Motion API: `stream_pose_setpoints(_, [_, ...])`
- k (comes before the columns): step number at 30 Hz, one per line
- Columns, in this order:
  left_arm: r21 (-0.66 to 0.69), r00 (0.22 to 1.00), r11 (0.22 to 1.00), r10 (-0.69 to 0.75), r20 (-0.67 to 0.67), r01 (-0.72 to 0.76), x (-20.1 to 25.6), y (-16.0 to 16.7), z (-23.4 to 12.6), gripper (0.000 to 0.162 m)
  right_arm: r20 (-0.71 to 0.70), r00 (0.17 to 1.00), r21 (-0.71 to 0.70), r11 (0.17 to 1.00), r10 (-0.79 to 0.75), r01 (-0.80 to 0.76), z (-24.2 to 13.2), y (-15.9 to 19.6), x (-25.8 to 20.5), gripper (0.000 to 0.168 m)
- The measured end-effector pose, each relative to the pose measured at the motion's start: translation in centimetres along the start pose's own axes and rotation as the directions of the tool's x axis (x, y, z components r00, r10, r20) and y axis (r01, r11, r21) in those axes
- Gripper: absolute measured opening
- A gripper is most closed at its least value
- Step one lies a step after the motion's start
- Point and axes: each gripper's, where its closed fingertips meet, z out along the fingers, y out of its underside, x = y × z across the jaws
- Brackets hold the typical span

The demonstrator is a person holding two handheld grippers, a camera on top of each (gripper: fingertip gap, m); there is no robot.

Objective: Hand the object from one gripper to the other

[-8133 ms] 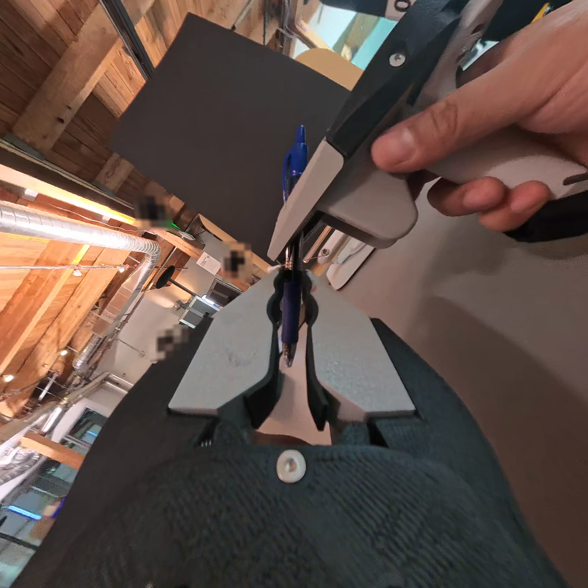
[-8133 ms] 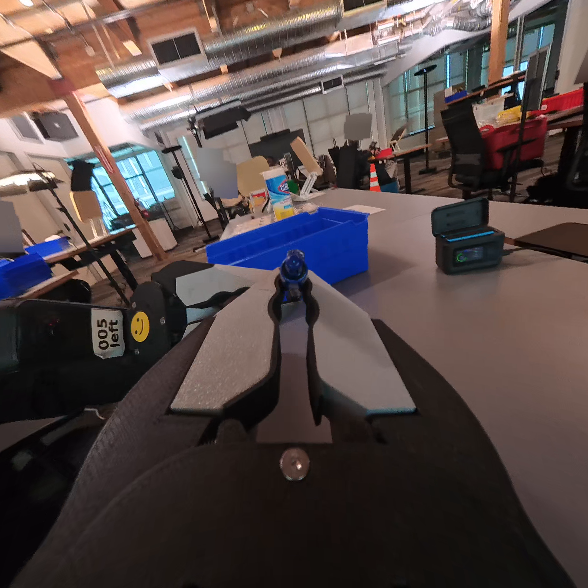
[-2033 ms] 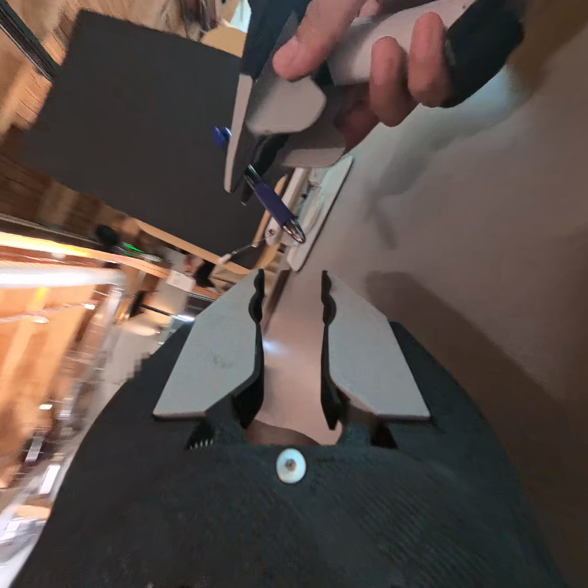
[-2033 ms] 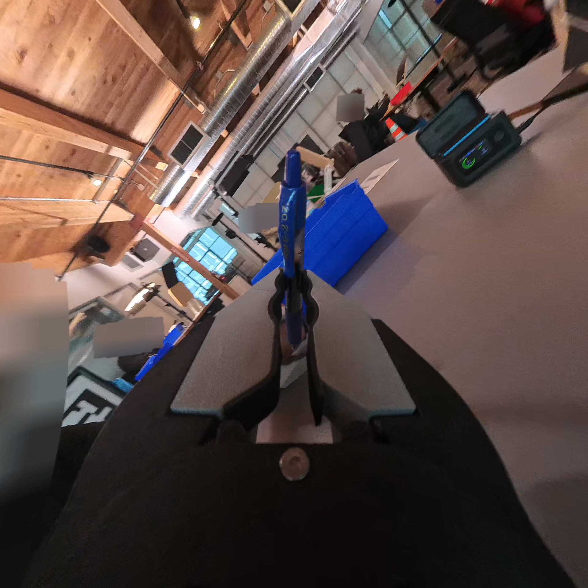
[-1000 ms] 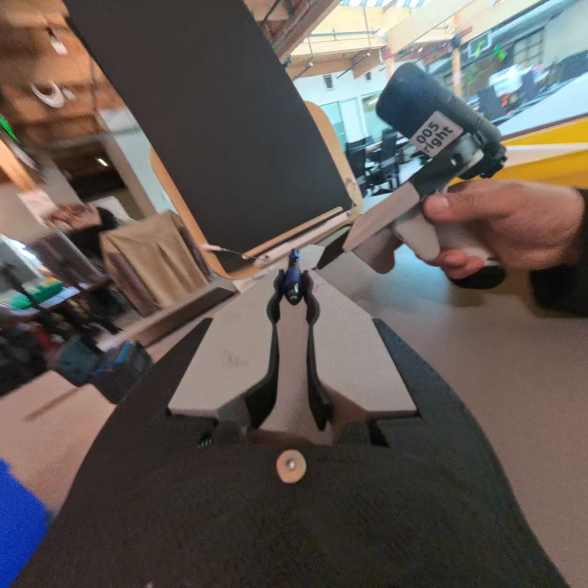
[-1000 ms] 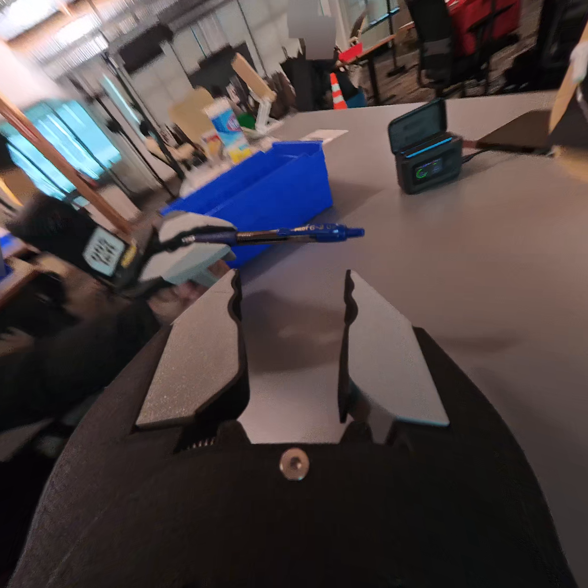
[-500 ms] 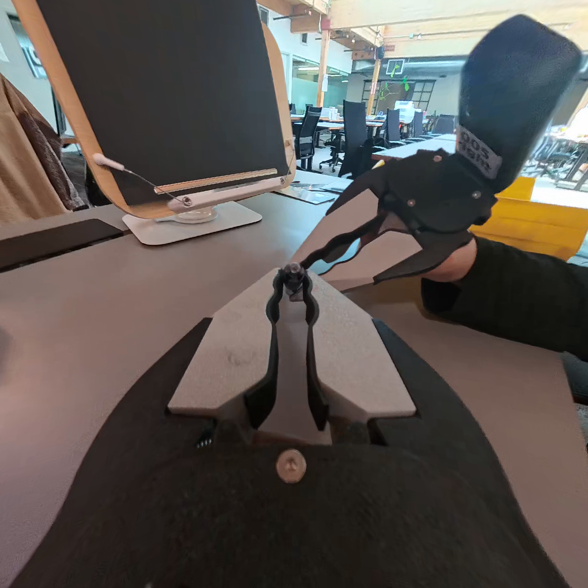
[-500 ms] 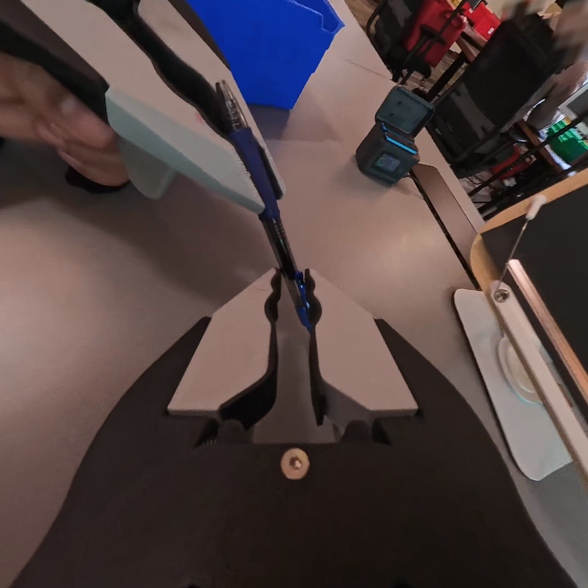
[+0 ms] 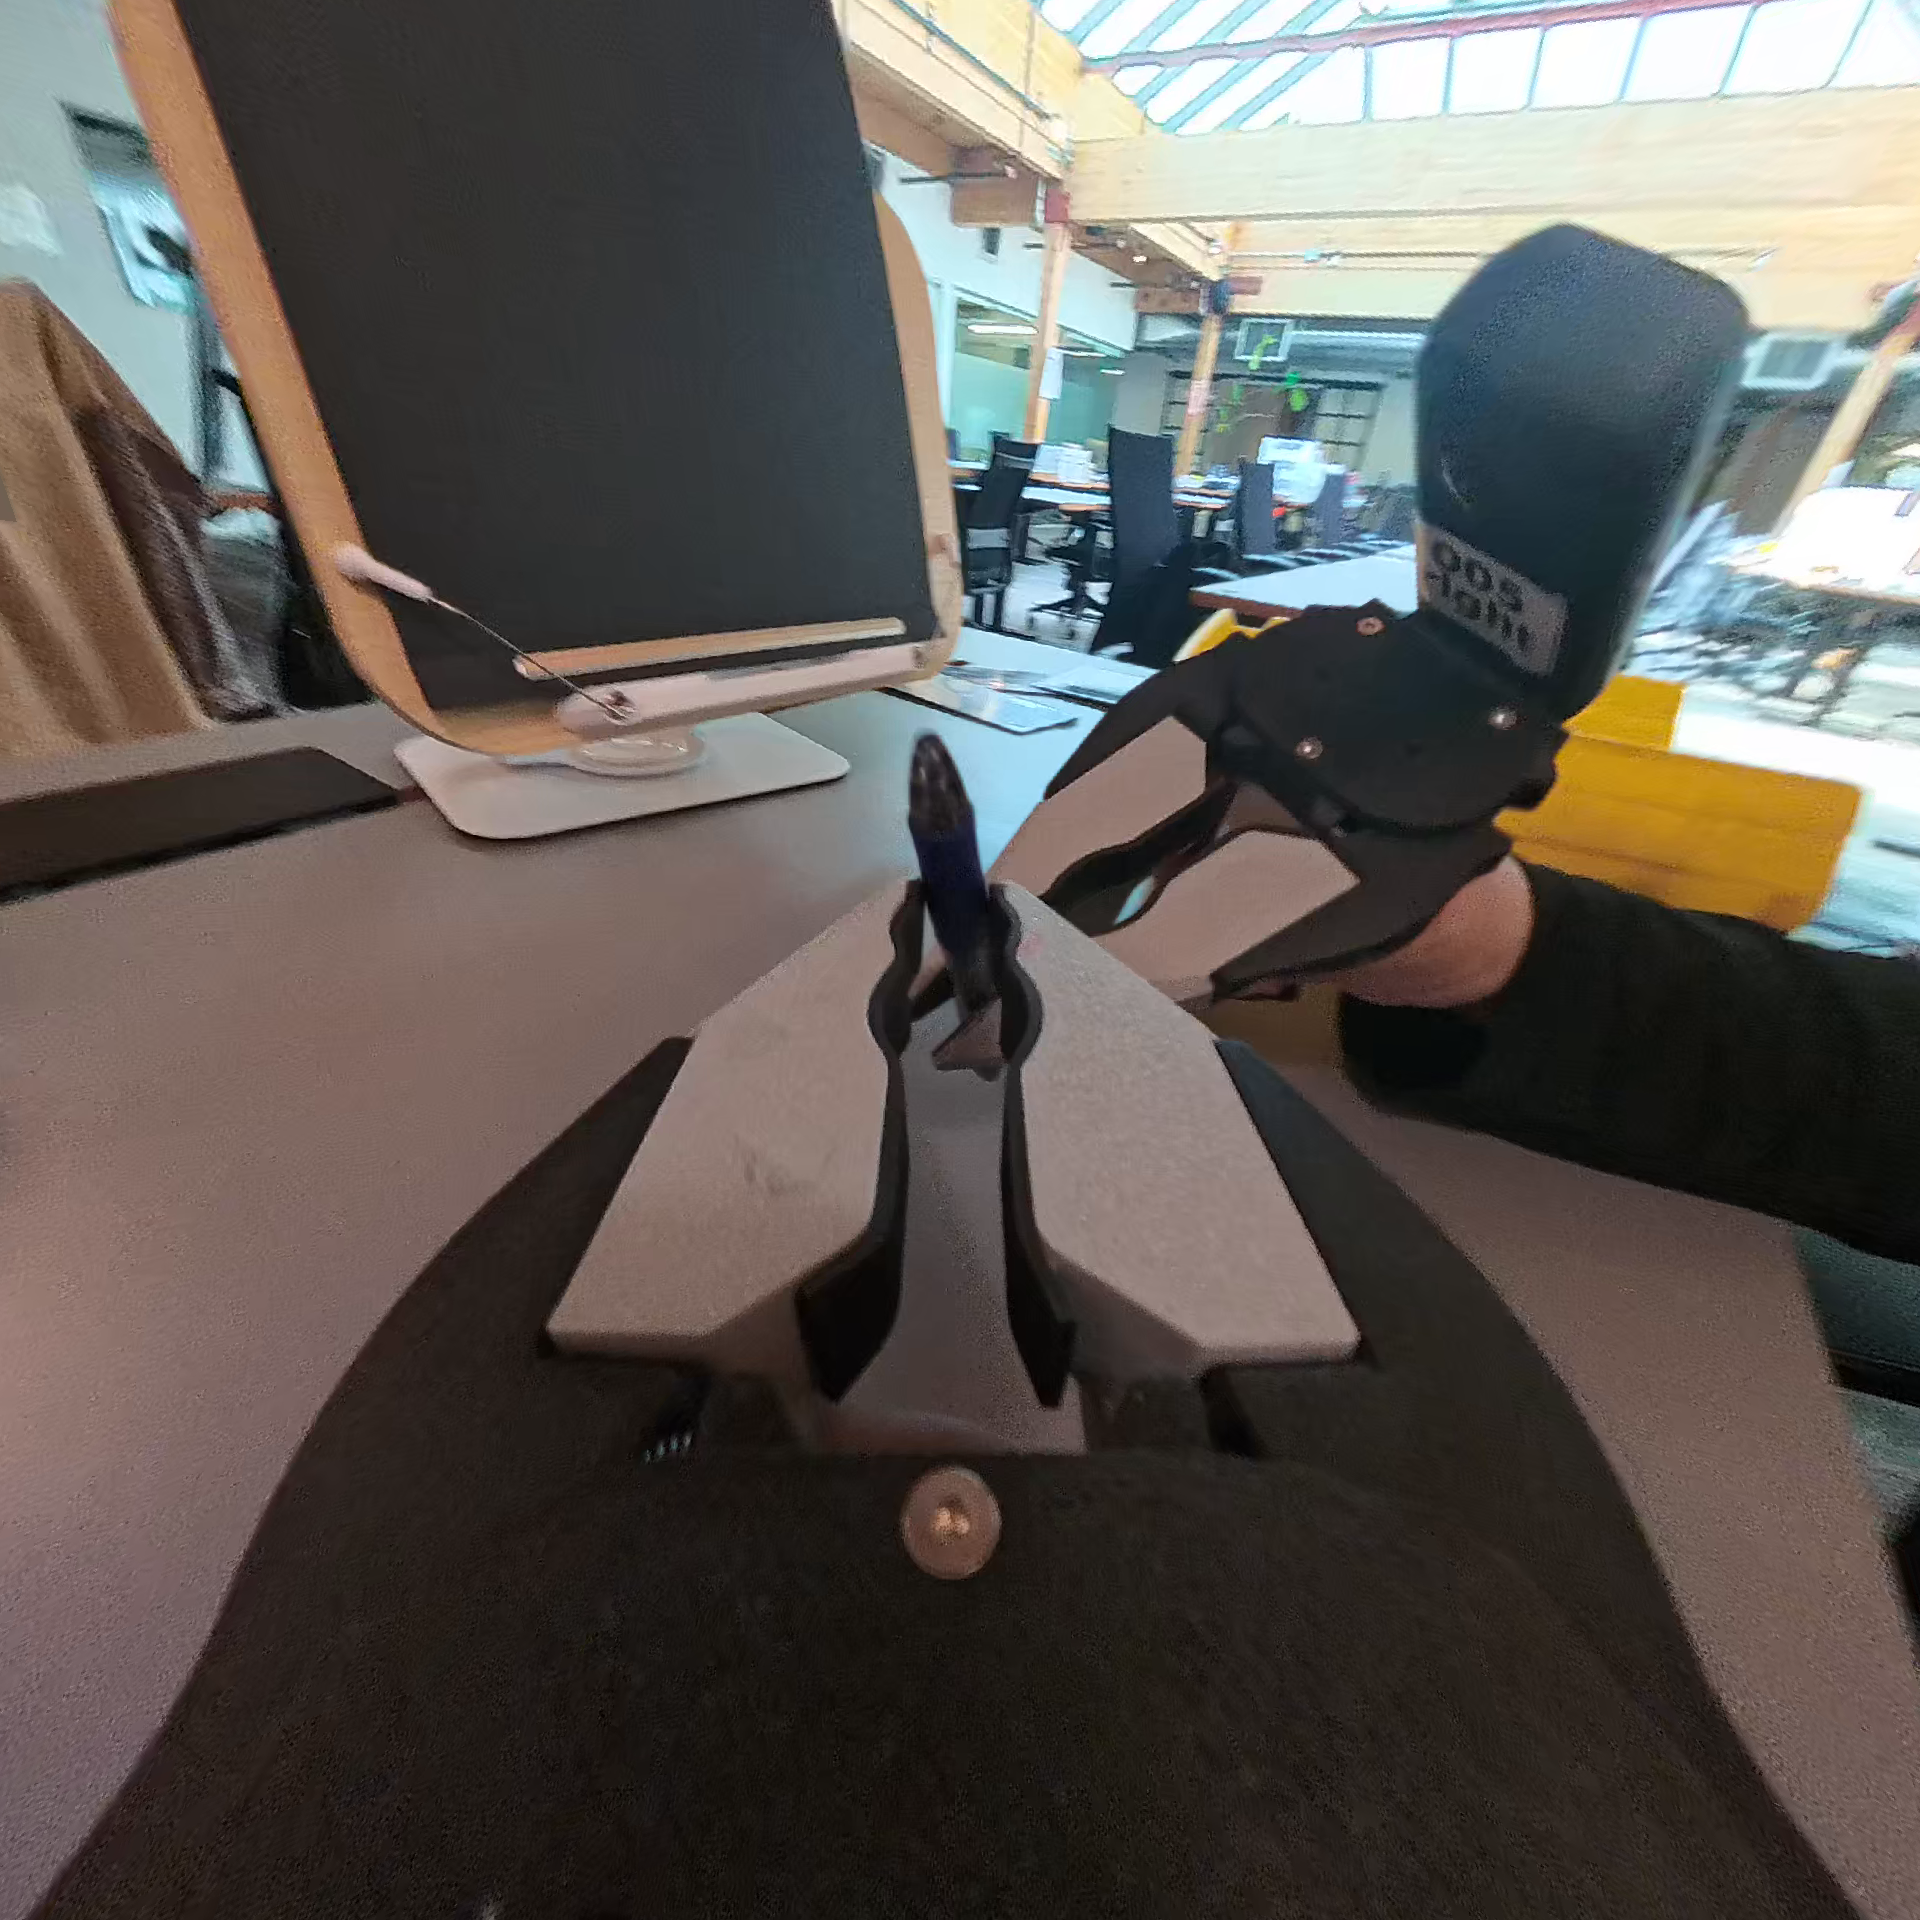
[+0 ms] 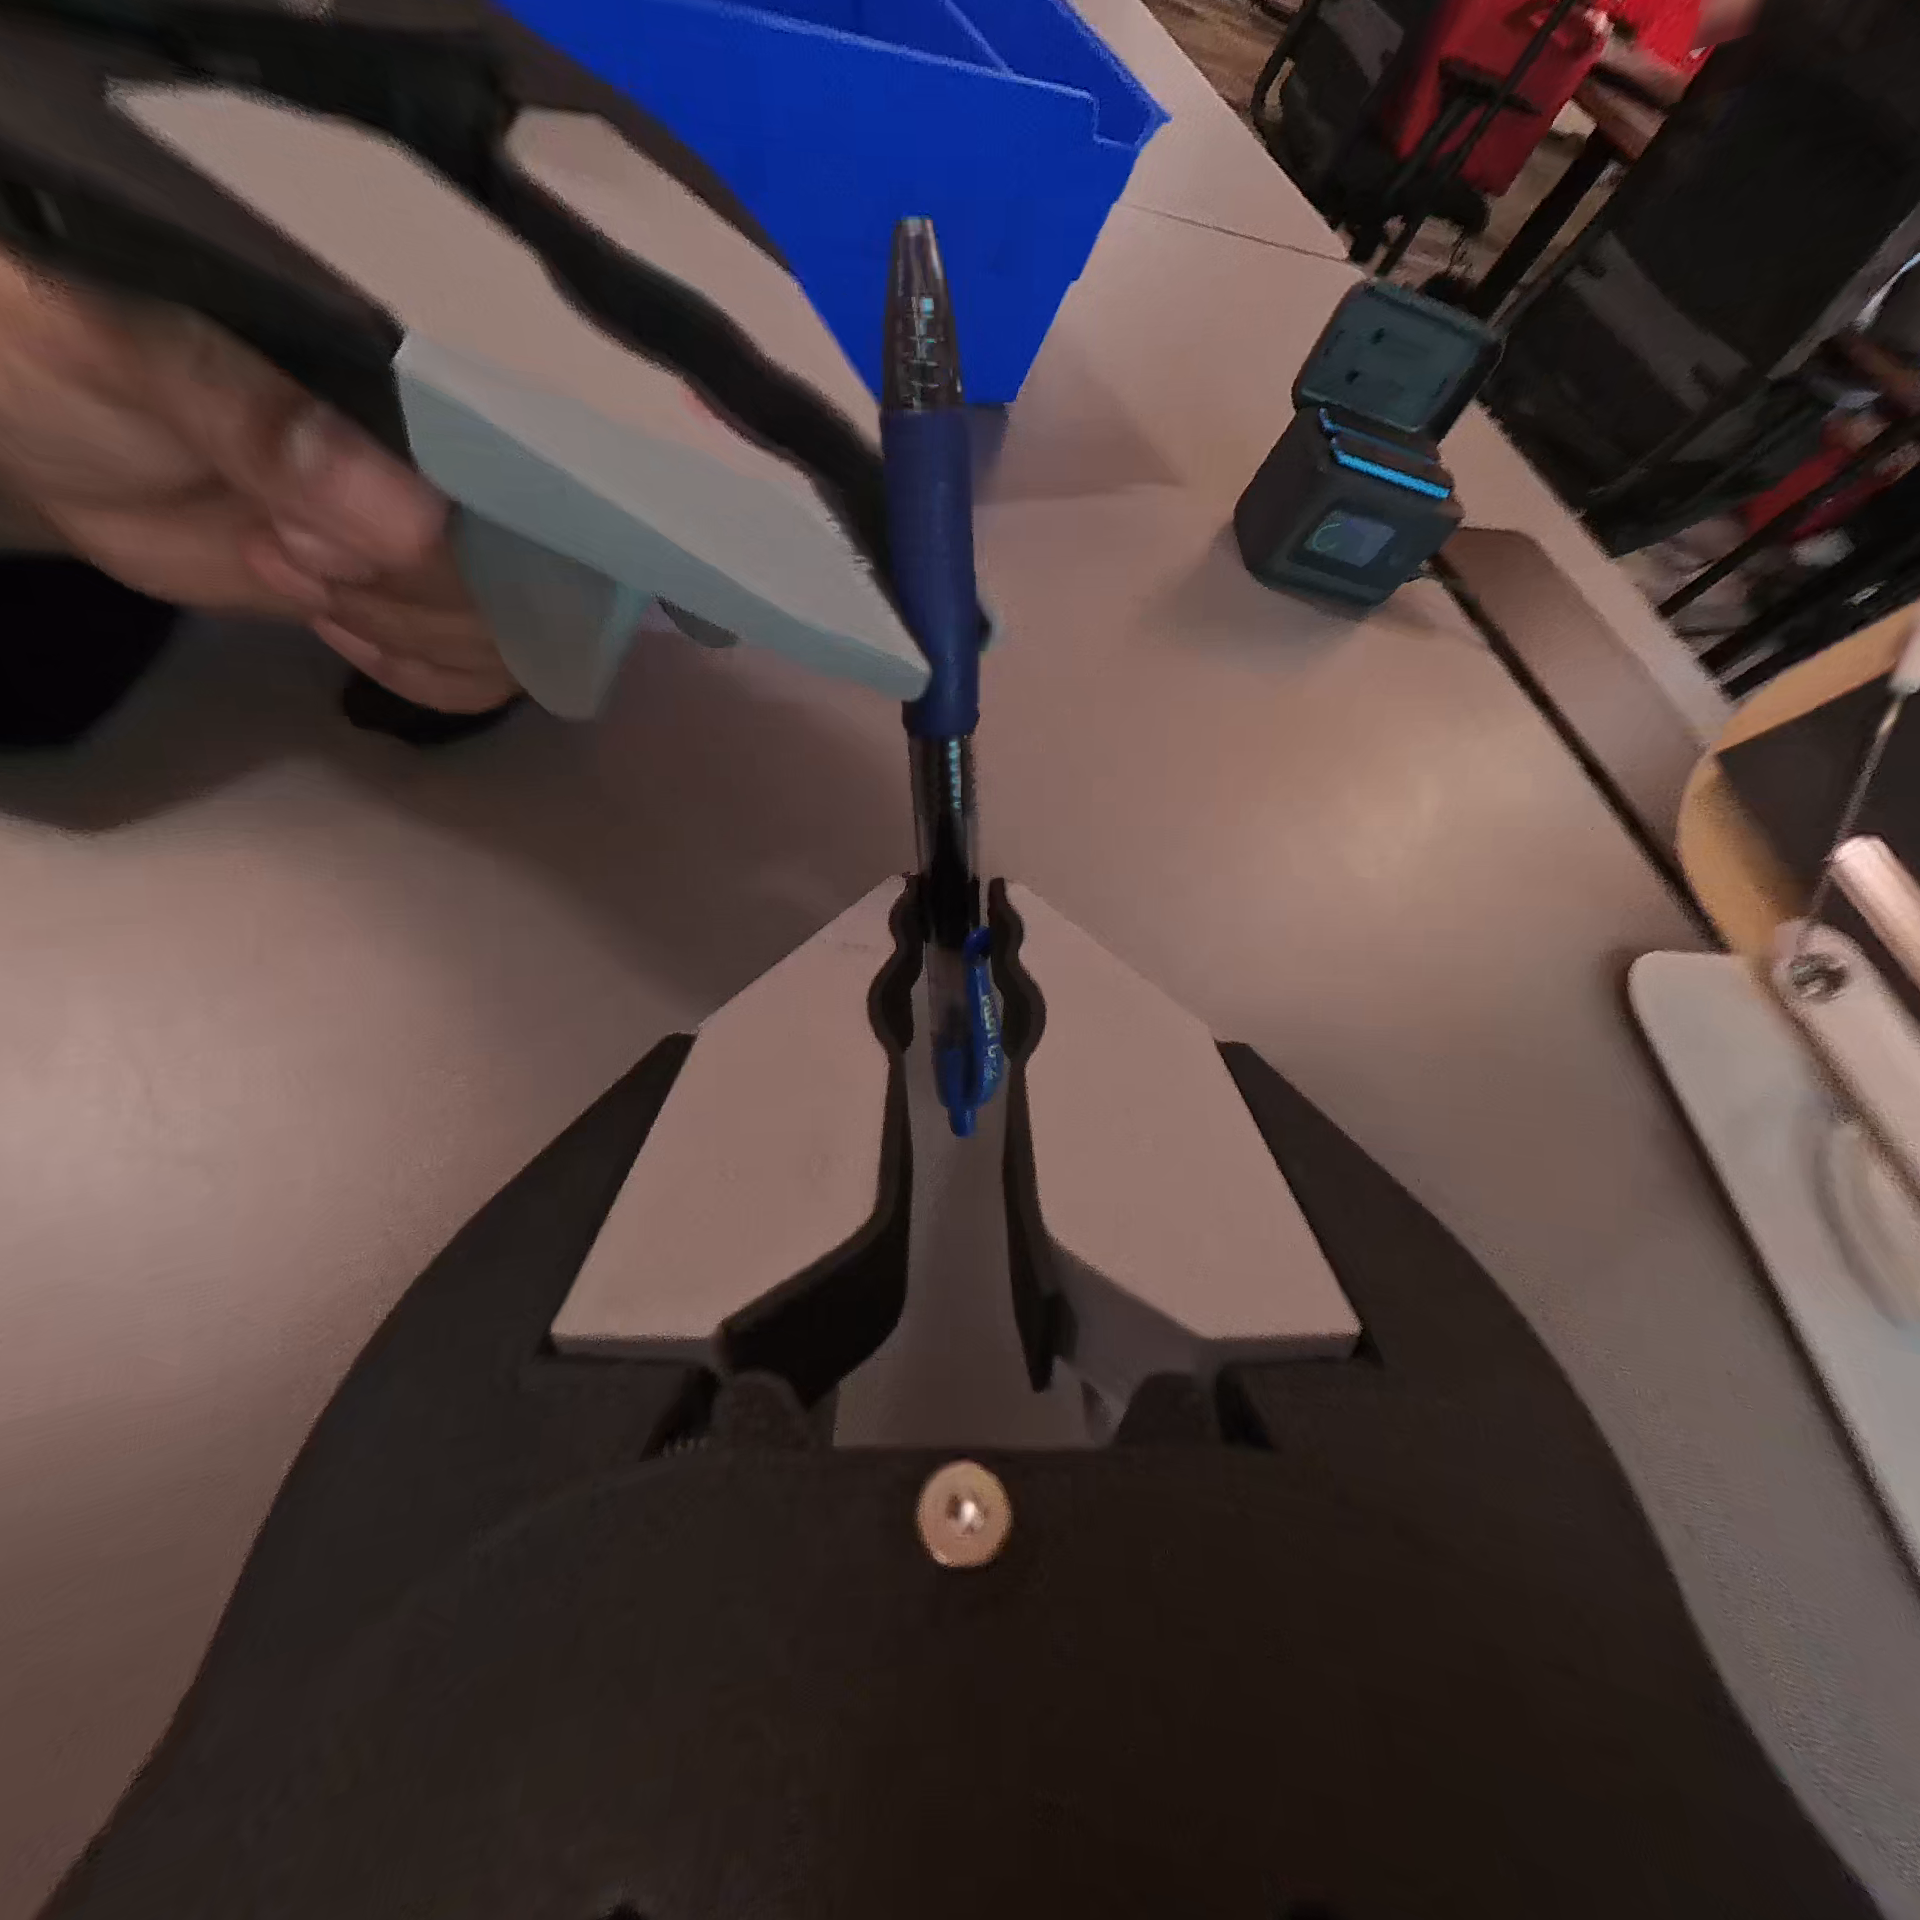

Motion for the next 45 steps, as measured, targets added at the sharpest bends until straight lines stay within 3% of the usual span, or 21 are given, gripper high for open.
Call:
stream_pose_setpoints(4, [-0.009, 0.975, 0.985, 0.17, 0.141, -0.17, -1.1, -0.1, -0.2, 0.023, 0.119, 0.955, 0.05, 0.959, 0.27, -0.278, -0.7, -0.3, 1.0, 0.008])
stream_pose_setpoints(6, [-0.071, 0.935, 0.962, 0.274, 0.224, -0.265, -2.0, 0.4, -0.1, 0.027, 0.254, 0.871, 0.066, 0.89, 0.422, -0.45, -1.3, -0.7, 1.0, 0.008])
stream_pose_setpoints(8, [-0.162, 0.847, 0.904, 0.428, 0.315, -0.396, -3.2, 0.9, -0.2, 0.029, 0.324, 0.781, 0.075, 0.808, 0.534, -0.584, -2.0, -0.9, 1.8, 0.008])
stream_pose_setpoints(13, [-0.287, 0.713, 0.772, 0.635, 0.299, -0.567, -2.7, 2.3, 0.5, 0.029, 0.285, 0.734, 0.083, 0.747, 0.616, -0.66, -3.1, 0.0, 4.1, 0.008])
stream_pose_setpoints(19, [-0.289, 0.632, 0.698, 0.716, 0.297, -0.655, -2.1, 2.0, 0.6, 0.03, 0.502, 0.467, 0.046, 0.517, 0.728, -0.855, -3.7, -0.7, 4.3, 0.008])
stream_pose_setpoints(25, [-0.294, 0.329, 0.381, 0.92, 0.214, -0.877, 1.0, 2.4, 1.3, 0.031, 0.649, 0.302, -0.004, 0.4, 0.698, -0.916, -4.6, -2.3, 3.7, 0.008])
stream_pose_setpoints(29, [-0.31, 0.099, 0.165, 0.97, 0.22, -0.936, 2.3, 2.1, 1.9, 0.033, 0.719, 0.174, -0.086, 0.335, 0.673, -0.938, -4.6, -2.8, 2.8, 0.008])
stream_pose_setpoints(32, [-0.314, -0.003, 0.06, 0.98, 0.198, -0.947, 3.2, 2.6, 2.4, 0.035, 0.74, 0.13, -0.13, 0.33, 0.66, -0.935, -4.0, -3.3, 1.5, 0.008])
stream_pose_setpoints(35, [-0.321, -0.044, 0.03, 0.974, 0.223, -0.947, 3.4, 2.2, 2.5, 0.028, 0.773, 0.073, -0.166, 0.313, 0.63, -0.935, -3.8, -4.2, 0.4, 0.008])
stream_pose_setpoints(36, [-0.32, -0.047, 0.035, 0.968, 0.245, -0.947, 3.5, 1.7, 2.3, 0.018, 0.774, 0.064, -0.173, 0.308, 0.629, -0.935, -3.7, -4.2, 0.2, 0.008])
stream_pose_setpoints(40, [-0.303, 0.032, 0.106, 0.971, 0.238, -0.947, 3.6, 1.3, 2.1, 0.015, 0.78, 0.051, -0.178, 0.298, 0.623, -0.938, -3.6, -4.2, 0.2, 0.008])
stream_pose_setpoints(45, [-0.29, 0.048, 0.115, 0.973, 0.227, -0.95, 4.0, 1.2, 2.0, 0.014, 0.782, 0.028, -0.204, 0.298, 0.623, -0.932, -3.6, -4.0, -0.1, 0.01])
